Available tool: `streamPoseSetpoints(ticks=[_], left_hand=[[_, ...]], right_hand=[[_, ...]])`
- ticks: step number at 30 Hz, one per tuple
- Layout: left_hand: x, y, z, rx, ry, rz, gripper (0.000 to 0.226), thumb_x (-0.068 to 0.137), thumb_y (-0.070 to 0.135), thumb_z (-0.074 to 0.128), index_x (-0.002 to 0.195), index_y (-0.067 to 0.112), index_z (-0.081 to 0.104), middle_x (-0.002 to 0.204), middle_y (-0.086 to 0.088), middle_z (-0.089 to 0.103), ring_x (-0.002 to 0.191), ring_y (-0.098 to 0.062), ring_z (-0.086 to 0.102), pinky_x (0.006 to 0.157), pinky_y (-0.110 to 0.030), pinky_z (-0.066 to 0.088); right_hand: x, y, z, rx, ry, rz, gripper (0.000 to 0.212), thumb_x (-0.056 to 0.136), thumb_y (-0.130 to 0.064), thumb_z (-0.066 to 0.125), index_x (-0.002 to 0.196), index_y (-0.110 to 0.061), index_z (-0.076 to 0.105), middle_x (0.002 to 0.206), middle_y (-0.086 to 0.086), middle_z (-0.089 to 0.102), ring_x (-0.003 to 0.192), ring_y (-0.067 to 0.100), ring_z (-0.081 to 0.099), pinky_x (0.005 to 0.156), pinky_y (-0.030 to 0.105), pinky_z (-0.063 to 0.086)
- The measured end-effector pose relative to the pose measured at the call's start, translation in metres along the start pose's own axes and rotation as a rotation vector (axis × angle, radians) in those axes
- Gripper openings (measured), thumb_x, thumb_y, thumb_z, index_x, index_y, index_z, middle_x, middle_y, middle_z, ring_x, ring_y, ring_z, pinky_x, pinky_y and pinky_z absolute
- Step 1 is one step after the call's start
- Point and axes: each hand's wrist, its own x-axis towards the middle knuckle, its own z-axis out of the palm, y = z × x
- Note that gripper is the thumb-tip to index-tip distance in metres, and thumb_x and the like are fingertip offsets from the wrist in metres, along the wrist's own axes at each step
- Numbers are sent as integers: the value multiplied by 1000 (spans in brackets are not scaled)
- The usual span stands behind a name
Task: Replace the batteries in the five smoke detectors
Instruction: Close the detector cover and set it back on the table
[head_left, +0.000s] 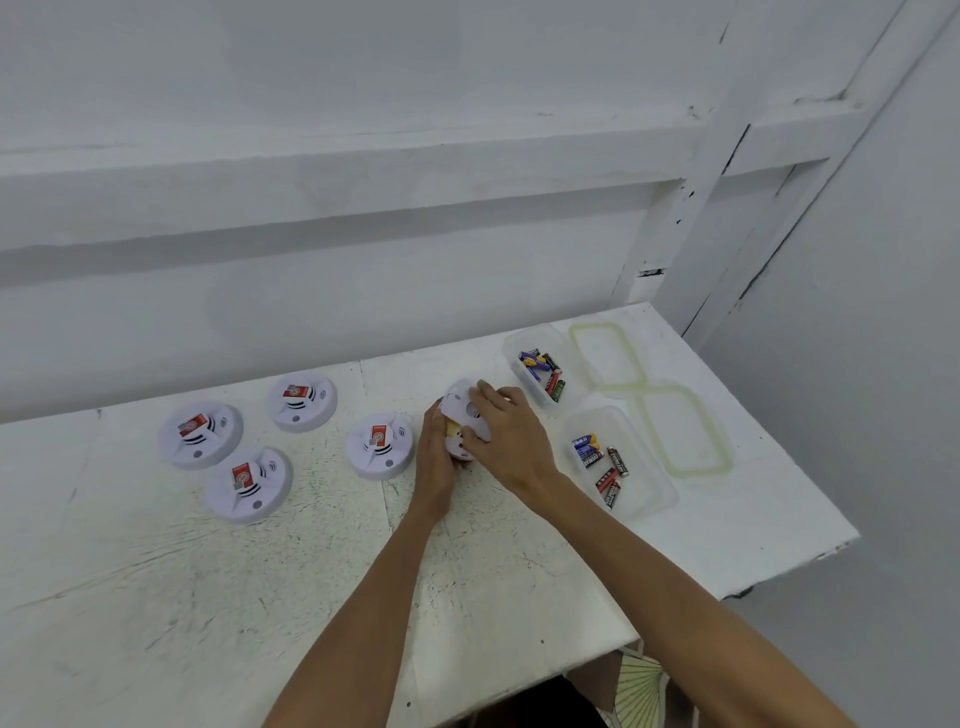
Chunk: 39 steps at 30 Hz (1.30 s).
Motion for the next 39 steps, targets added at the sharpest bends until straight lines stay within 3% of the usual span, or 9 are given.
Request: streamPoseSetpoints(ticks=[8, 14, 19, 23, 25, 28, 31, 35, 39], left_hand=[[1, 1, 0, -142, -9, -100, 58, 106, 58, 36, 138, 16, 61, 121, -13, 73, 107, -30, 63, 78, -39, 51], [2, 4, -1, -181, -30, -77, 38, 108, 29, 44, 142, 17, 55, 128, -8, 71, 112, -25, 70, 84, -43, 57], [-1, 9, 1, -189, -36, -84, 29, 109, 17, 40, 129, 25, 60, 119, -3, 73, 103, -18, 73, 74, -37, 58], [-2, 8, 0, -185, -48, -49, 27, 107, 19, 44, 129, 25, 60, 113, 2, 76, 100, -18, 74, 72, -38, 56], [-2, 8, 1, -183, -51, -39, 27, 103, 25, 48, 128, 25, 59, 110, 5, 77, 97, -15, 75, 71, -38, 55], [0, 6, 1, -188, -35, -46, 27, 103, 27, 49, 128, 25, 58, 115, 0, 74, 97, -12, 75, 71, -39, 55], [1, 3, 1, -210, -34, -64, 46, 94, 35, 54, 138, 21, 55, 125, -1, 73, 111, -20, 72, 89, -48, 56], [2, 3, 2, -195, -20, -52, 34, 100, 25, 54, 133, 24, 58, 128, -1, 71, 126, -30, 64, 103, -50, 55], [1, 2, 0, -122, -43, -15, 48, 100, 32, 57, 146, 20, 53, 137, 1, 69, 130, -24, 62, 110, -50, 51]], right_hand=[[0, 10, 2, 57, -3, -58, 45, 85, -29, 68, 127, -14, 67, 144, -2, 56, 129, 19, 43, 83, 38, 57], [3, 20, 2, 114, -68, -130, 50, 87, -35, 68, 134, -19, 62, 145, -6, 55, 132, 15, 41, 92, 36, 55], [2, 25, -4, 187, -103, -58, 60, 84, -37, 74, 140, -26, 56, 140, 3, 45, 115, 15, 58, 90, 33, 56], [2, 27, -5, 212, -99, -103, 65, 86, -34, 73, 145, -21, 50, 146, -1, 48, 134, 13, 41, 98, 36, 52], [1, 29, -2, 227, -81, -85, 68, 85, -38, 74, 145, -19, 48, 152, -1, 42, 138, 12, 36, 102, 27, 47], [-3, 28, 5, 317, -35, 68, 72, 85, -43, 73, 145, -17, 42, 149, 0, 36, 132, 10, 39, 98, 18, 41], [-10, 23, 17, 589, -19, 403, 53, 99, -40, 56, 144, -17, 43, 142, 0, 48, 123, 14, 54, 99, 29, 50], [-5, 15, 22, 1075, -128, 802, 44, 104, -49, 40, 125, -17, 62, 120, 10, 69, 103, 24, 70, 87, 42, 61], [3, 16, 11, 1240, -181, 923, 52, 102, -54, 41, 120, -13, 67, 111, 18, 72, 86, 30, 71, 74, 40, 62]])
